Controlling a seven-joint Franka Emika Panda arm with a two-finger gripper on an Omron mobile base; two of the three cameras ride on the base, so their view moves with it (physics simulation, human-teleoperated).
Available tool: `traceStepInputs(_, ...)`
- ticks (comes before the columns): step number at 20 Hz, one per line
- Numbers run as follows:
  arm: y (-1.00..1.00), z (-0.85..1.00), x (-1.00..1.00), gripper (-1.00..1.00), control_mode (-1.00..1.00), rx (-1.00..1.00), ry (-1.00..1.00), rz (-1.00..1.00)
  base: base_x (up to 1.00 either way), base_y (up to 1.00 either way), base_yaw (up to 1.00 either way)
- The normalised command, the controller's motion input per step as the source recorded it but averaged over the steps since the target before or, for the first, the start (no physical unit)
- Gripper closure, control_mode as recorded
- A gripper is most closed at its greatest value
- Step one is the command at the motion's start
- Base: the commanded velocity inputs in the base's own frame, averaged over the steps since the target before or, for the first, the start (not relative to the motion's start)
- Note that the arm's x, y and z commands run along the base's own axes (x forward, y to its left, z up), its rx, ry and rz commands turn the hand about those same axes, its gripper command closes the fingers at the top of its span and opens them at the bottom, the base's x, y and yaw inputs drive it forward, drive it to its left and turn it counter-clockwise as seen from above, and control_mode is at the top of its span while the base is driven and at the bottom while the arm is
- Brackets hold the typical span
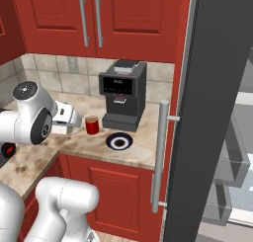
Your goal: Take a sugar cube from the saucer and place it inside the coffee. Then, grab milk from the fridge and place it next to the coffee on the counter to sweeten the coffee.
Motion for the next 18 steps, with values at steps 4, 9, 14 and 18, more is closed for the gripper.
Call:
traceStepInputs(4,0.23,-0.54,0.2,1.0,-1.0,0.0,0.09,0.23,0.0,0.0,0.0)
traceStepInputs(9,0.1,-0.5,0.15,1.0,-1.0,0.0,0.02,0.29,0.0,0.0,0.0)
traceStepInputs(14,0.18,-0.36,0.31,1.0,-1.0,0.05,0.0,0.16,0.0,0.0,0.0)
traceStepInputs(18,0.11,-0.35,0.3,1.0,-1.0,0.23,0.0,0.07,0.0,0.0,0.0)
